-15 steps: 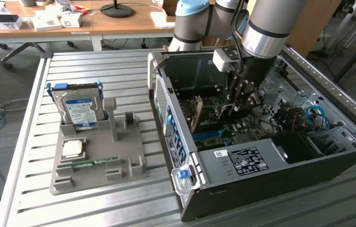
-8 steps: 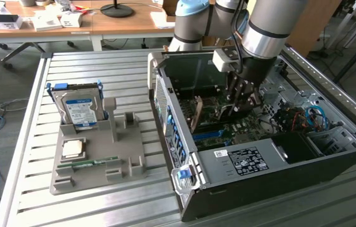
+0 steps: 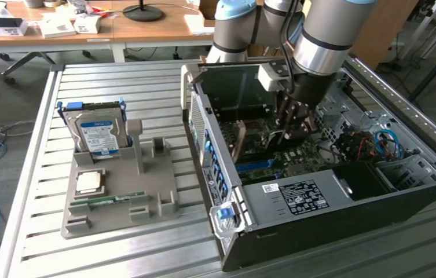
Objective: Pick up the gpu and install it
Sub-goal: 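Insert the gpu into the slot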
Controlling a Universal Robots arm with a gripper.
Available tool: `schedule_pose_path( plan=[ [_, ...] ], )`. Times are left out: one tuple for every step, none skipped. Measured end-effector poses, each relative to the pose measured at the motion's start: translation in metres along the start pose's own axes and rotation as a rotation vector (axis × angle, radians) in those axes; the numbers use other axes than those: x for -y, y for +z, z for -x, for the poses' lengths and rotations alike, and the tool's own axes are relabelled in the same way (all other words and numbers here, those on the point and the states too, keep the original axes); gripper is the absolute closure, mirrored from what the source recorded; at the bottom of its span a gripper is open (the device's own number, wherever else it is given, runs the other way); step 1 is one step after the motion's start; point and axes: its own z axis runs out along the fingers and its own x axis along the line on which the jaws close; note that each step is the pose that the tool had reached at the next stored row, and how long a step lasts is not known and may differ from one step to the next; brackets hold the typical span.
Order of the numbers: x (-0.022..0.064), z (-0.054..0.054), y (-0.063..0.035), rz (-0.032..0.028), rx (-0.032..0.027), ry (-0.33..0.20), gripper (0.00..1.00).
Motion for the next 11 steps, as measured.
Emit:
schedule_pose_path(
  plan=[
    [-0.0007,0.0000,0.0010,-0.0001,-0.0001,0.000,0.74],
    [-0.0014,-0.0001,0.0022,-0.0001,-0.0001,0.000,0.74],
    [-0.0019,-0.0001,0.0031,-0.0001,-0.0001,0.000,0.74],
    [-0.0019,-0.0001,0.0031,0.0000,-0.0003,0.000,0.74],
    [-0.0019,-0.0001,0.0031,0.0000,-0.0002,0.000,0.74],
    [-0.0019,-0.0001,0.0031,-0.0001,-0.0002,0.000,0.74],
    [-0.0019,-0.0001,0.0031,-0.0001,-0.0002,0.000,0.74],
    [-0.0019,-0.0001,0.0033,-0.0001,-0.0001,0.000,0.74],
    [-0.0019,0.0000,0.0042,-0.0003,0.0007,0.000,0.74],
    [-0.0019,-0.0001,0.0056,-0.0003,0.0009,0.000,0.74],
    [-0.0019,-0.0002,0.0071,-0.0002,0.0008,0.000,0.74]
  ],
)
